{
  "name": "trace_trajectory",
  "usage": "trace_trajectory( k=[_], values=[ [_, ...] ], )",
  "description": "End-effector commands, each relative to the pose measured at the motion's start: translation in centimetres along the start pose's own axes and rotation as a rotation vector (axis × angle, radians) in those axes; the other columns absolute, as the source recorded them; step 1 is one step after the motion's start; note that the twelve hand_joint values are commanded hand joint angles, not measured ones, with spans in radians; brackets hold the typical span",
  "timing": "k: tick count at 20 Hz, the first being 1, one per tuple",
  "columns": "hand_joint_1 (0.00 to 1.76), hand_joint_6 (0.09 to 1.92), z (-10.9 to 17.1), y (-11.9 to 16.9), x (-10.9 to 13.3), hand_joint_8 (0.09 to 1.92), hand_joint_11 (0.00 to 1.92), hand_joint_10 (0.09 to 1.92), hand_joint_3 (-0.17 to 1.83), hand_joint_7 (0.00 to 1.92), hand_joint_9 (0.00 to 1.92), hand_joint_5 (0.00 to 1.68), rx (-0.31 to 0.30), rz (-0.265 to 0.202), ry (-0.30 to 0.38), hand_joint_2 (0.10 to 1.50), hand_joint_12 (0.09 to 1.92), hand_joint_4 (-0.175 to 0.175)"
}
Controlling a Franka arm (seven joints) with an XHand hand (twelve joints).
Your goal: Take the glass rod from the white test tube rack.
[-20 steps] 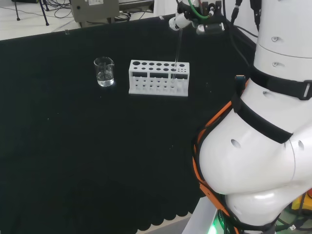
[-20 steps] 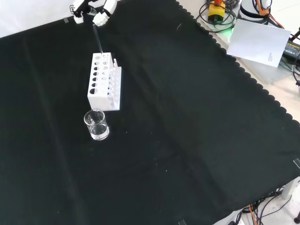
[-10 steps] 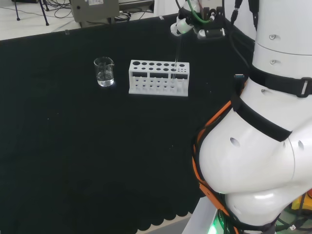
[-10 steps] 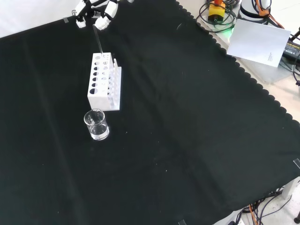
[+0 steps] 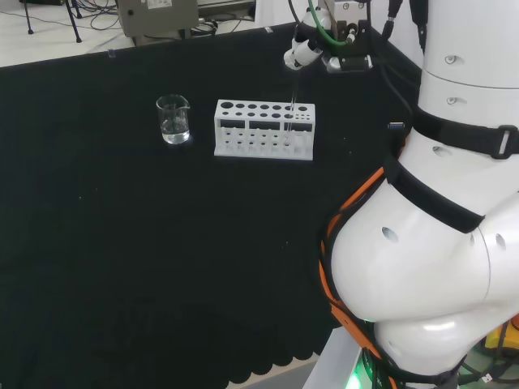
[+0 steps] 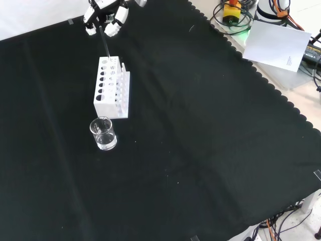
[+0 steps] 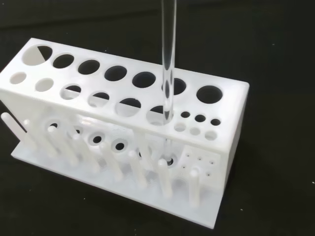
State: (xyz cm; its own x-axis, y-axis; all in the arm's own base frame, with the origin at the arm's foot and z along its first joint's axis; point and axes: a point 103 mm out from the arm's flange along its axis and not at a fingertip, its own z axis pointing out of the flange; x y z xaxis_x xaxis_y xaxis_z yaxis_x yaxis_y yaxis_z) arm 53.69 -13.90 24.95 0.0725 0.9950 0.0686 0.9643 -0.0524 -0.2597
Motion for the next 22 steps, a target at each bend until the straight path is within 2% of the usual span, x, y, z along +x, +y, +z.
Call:
trace_trajectory(
  k=[1, 13, 22],
  values=[
    [0.69, 0.89, 0.3, 0.3, 0.5, 1.20, 1.62, 1.18, 0.45, 0.79, 1.48, 0.43, 0.013, -0.010, -0.004, 1.01, 1.30, -0.175],
    [0.71, 0.88, 1.0, -0.3, -0.6, 1.23, 1.67, 1.20, 0.46, 0.83, 1.52, 0.44, 0.027, 0.005, -0.012, 0.99, 1.34, -0.175],
    [0.72, 0.87, 0.9, 0.1, 0.7, 1.23, 1.68, 1.22, 0.46, 0.84, 1.53, 0.43, 0.019, -0.027, -0.011, 0.99, 1.35, -0.175]
  ],
)
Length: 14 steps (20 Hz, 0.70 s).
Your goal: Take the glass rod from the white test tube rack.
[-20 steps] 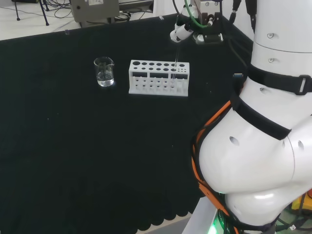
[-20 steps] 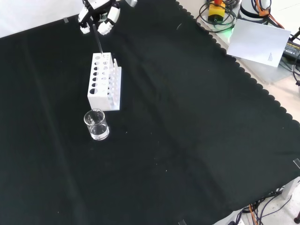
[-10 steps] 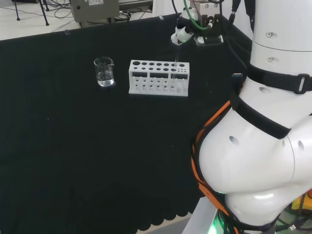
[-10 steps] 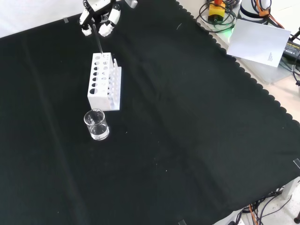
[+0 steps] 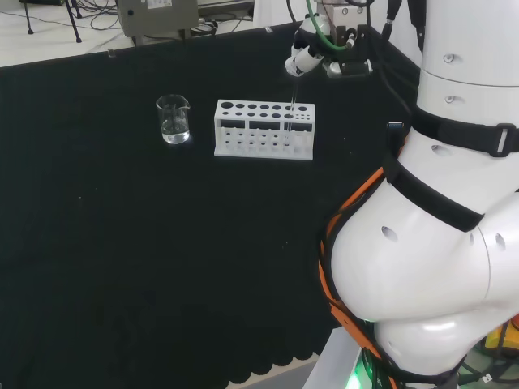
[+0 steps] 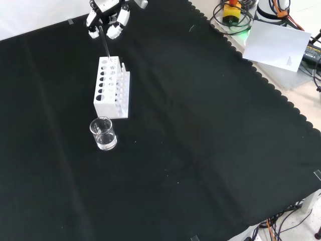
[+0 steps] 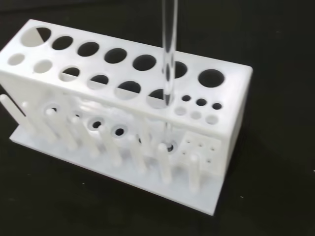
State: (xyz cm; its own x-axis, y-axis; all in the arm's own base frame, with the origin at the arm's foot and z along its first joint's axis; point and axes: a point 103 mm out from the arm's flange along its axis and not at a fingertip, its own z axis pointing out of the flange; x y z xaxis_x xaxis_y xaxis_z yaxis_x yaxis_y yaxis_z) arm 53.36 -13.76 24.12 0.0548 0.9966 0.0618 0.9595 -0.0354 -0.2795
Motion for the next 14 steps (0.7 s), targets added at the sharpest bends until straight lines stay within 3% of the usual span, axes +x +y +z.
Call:
trace_trajectory(
  k=[1, 6, 9, 14],
  values=[
    [0.72, 0.87, -0.03, 0.31, 0.73, 1.23, 1.68, 1.22, 0.47, 0.84, 1.53, 0.43, -0.005, -0.013, -0.002, 0.98, 1.35, -0.175],
    [0.85, 0.88, 0.16, 0.37, 0.85, 1.23, 1.74, 1.19, 0.48, 0.88, 1.58, 0.53, -0.018, -0.004, -0.050, 0.97, 1.33, -0.175],
    [0.96, 0.86, 0.33, 0.29, 0.65, 1.22, 1.80, 1.15, 0.51, 0.92, 1.62, 0.60, -0.016, 0.004, -0.054, 0.94, 1.29, -0.175],
    [1.00, 0.86, 0.15, 0.15, 0.30, 1.22, 1.82, 1.13, 0.58, 0.92, 1.64, 0.61, -0.027, 0.010, -0.045, 0.90, 1.27, -0.175]
  ],
)
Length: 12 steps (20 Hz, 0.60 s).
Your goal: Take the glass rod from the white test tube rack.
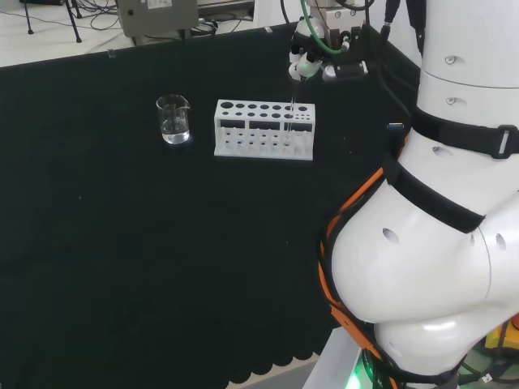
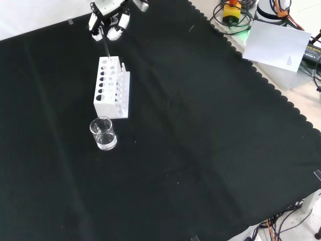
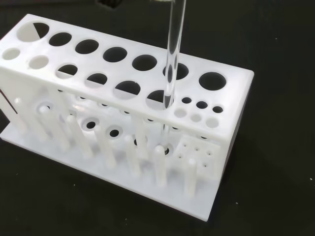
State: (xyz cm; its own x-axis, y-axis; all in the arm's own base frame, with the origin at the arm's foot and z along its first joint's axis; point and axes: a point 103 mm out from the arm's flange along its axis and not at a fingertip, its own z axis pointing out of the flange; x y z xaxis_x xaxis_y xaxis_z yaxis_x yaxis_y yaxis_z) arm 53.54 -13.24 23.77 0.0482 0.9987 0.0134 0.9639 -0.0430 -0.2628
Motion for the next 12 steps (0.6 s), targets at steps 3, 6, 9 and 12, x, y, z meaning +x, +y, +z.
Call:
trace_trajectory(
  k=[3, 6, 9, 12],
  values=[
    [1.02, 0.87, -0.4, -0.1, 0.1, 1.23, 1.84, 1.11, 0.62, 0.93, 1.65, 0.62, -0.031, -0.003, 0.013, 0.88, 1.25, -0.175],
    [1.05, 0.87, -0.4, 0.2, 0.7, 1.22, 1.88, 1.08, 0.64, 0.95, 1.68, 0.64, -0.035, -0.016, 0.040, 0.87, 1.20, -0.175],
    [1.07, 0.88, -0.4, 0.4, 1.4, 1.22, 1.90, 1.06, 0.66, 0.97, 1.69, 0.65, -0.035, -0.028, 0.045, 0.86, 1.17, -0.175],
    [1.08, 0.88, -0.4, 0.6, 1.8, 1.23, 1.92, 1.05, 0.67, 0.97, 1.70, 0.65, -0.042, -0.031, 0.051, 0.86, 1.15, -0.175]
  ],
)
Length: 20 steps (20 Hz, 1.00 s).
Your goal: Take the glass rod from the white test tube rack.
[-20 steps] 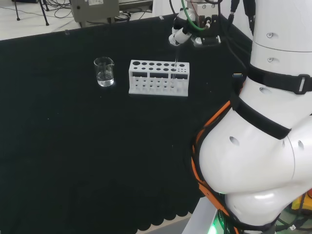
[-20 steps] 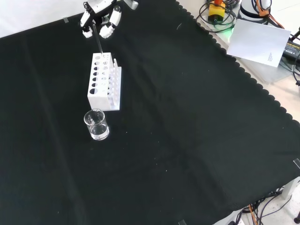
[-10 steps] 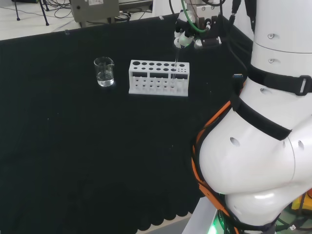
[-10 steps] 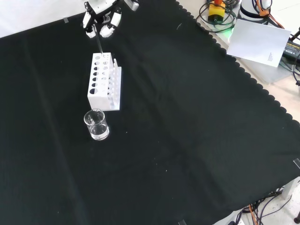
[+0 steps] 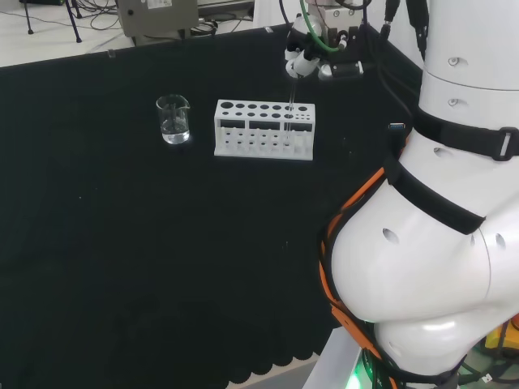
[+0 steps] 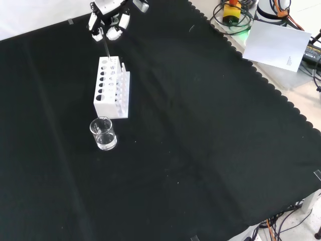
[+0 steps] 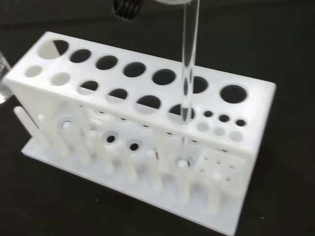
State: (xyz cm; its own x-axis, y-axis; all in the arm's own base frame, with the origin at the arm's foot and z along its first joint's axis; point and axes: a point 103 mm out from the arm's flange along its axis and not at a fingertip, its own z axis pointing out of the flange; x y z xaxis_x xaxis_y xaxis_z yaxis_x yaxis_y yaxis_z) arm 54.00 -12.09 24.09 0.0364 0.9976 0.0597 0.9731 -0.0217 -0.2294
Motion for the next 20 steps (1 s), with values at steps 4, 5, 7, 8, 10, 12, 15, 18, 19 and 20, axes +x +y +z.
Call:
trace_trajectory(
  k=[4, 5, 7, 8, 10, 12, 15, 18, 19, 20],
  values=[
    [1.16, 1.00, -0.2, 0.2, 0.6, 1.22, 1.92, 1.02, 0.52, 0.97, 1.72, 0.76, -0.049, 0.003, 0.018, 0.92, 1.13, -0.175],
    [1.20, 1.08, -0.3, 0.1, 0.5, 1.22, 1.92, 1.01, 0.36, 0.94, 1.72, 0.80, -0.071, 0.007, 0.018, 0.99, 1.13, -0.175],
    [1.23, 1.12, -0.6, -0.1, 0.5, 1.18, 1.92, 1.00, 0.23, 0.94, 1.73, 0.87, -0.105, 0.015, 0.018, 1.04, 1.07, -0.175],
    [1.25, 1.12, -0.8, -0.1, 0.5, 1.17, 1.92, 0.99, 0.31, 0.96, 1.74, 0.90, -0.117, 0.019, 0.023, 0.99, 1.03, -0.175],
    [1.19, 1.10, -1.2, -0.3, 0.6, 1.23, 1.92, 0.97, 0.41, 1.17, 1.76, 0.95, -0.133, 0.025, 0.033, 0.93, 0.97, -0.175],
    [1.17, 1.09, -1.5, -0.4, 0.8, 1.25, 1.92, 0.95, 0.49, 1.28, 1.77, 0.98, -0.154, 0.024, 0.035, 0.88, 0.92, -0.175],
    [1.17, 1.06, -2.0, -0.7, 1.3, 1.24, 1.87, 0.95, 0.61, 1.36, 1.75, 1.03, -0.196, 0.025, 0.049, 0.80, 0.84, -0.175],
    [1.18, 1.03, -3.1, -1.0, 1.9, 1.23, 1.80, 0.92, 0.70, 1.39, 1.72, 1.07, -0.218, 0.029, 0.060, 0.73, 0.78, -0.175],
    [1.19, 1.02, -3.5, -1.2, 2.1, 1.22, 1.79, 0.90, 0.73, 1.40, 1.73, 1.08, -0.216, 0.032, 0.062, 0.72, 0.76, -0.175],
    [1.19, 1.01, -4.1, -1.3, 2.2, 1.20, 1.78, 0.87, 0.75, 1.40, 1.73, 1.09, -0.205, 0.034, 0.065, 0.70, 0.74, -0.175]
  ],
)
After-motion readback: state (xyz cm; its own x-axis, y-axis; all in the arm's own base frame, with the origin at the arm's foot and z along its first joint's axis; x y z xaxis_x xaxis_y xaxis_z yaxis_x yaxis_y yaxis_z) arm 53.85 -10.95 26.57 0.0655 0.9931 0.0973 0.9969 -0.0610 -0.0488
